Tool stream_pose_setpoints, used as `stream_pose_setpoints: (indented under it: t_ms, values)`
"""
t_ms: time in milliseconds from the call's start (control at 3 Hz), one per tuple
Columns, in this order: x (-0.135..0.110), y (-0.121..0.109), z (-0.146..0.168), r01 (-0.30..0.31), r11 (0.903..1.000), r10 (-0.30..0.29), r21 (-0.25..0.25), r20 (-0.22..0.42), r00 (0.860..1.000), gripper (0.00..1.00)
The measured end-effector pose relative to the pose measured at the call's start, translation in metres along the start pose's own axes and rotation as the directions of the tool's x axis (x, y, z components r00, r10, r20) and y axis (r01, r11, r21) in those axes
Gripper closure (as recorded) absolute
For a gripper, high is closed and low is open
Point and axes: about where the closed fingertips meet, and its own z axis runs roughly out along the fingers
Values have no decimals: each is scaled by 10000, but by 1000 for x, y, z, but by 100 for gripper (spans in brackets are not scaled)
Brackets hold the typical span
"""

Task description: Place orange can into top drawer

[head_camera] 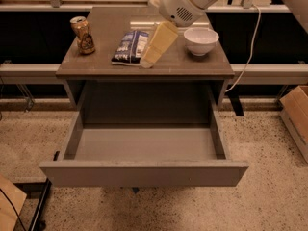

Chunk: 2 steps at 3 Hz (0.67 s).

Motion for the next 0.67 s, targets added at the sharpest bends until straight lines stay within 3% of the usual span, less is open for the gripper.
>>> stream_pose_setpoints:
  t_ms: [333,667]
  values:
    - [0,1,2,-75,10000,75,-1,2,10000,0]
    - [-8,-4,32,-386,9992,384,44,397,9985,0]
